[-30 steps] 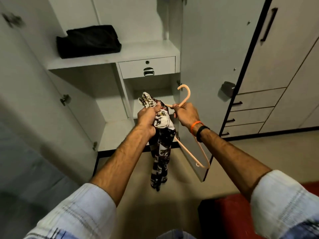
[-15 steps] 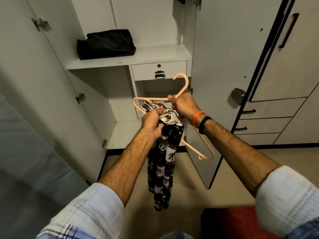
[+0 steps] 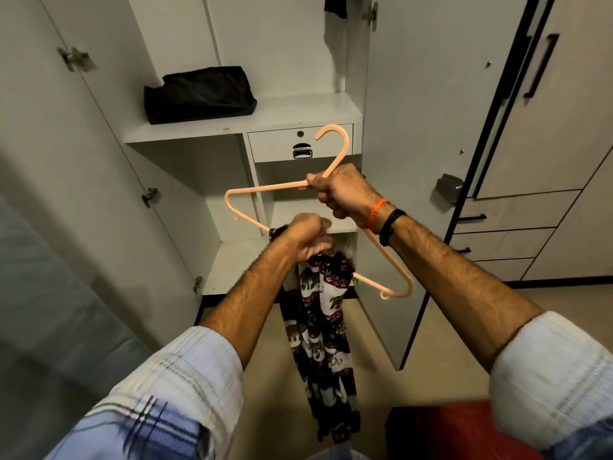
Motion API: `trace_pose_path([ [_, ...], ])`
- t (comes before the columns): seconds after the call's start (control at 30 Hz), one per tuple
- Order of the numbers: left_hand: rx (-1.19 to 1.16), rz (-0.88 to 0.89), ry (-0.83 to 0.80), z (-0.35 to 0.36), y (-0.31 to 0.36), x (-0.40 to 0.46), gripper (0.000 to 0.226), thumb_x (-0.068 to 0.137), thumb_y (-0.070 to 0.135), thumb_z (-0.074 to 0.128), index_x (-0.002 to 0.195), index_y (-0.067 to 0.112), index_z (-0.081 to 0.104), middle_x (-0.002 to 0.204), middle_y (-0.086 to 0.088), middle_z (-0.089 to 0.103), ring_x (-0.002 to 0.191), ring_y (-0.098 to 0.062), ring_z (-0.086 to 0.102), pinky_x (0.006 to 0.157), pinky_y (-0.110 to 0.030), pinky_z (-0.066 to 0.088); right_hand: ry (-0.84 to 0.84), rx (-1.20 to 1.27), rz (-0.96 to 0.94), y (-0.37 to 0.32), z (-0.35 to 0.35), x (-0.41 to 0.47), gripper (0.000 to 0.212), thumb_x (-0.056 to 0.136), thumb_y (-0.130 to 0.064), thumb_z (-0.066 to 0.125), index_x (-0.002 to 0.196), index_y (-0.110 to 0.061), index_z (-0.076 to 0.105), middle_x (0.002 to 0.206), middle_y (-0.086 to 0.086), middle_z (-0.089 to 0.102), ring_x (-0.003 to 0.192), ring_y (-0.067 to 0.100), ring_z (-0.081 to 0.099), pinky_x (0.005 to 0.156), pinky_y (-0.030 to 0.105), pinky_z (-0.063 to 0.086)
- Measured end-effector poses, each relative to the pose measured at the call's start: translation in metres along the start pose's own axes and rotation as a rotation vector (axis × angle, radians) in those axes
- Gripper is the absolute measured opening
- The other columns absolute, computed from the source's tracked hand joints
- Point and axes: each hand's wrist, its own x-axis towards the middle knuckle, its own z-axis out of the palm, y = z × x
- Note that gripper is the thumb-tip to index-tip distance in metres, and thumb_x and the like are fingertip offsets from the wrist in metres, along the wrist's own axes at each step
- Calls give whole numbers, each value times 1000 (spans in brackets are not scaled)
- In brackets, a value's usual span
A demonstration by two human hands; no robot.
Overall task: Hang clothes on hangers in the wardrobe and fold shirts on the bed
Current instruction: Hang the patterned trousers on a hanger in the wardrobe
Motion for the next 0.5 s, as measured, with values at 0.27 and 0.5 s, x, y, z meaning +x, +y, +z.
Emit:
trace_pose_path([
  [0.27, 1384, 363, -99, -4, -20, -14, 14, 84, 28, 77, 93, 19, 73, 99, 2, 71, 94, -13, 63, 90, -33, 53, -13, -51, 33, 15, 11, -3, 30, 101, -23, 53, 104, -1, 73, 56, -3, 42, 44, 7, 27, 39, 21, 23],
  [0.5, 1342, 392, -261, -40, -27, -16, 34, 87, 56, 63, 81, 24, 71, 76, 9, 68, 73, -6, 61, 73, -30, 52, -19, -3, 68, 19, 3, 1, 29, 101, -24, 53, 105, -2, 72, 55, -5, 40, 44, 7, 26, 39, 19, 22],
])
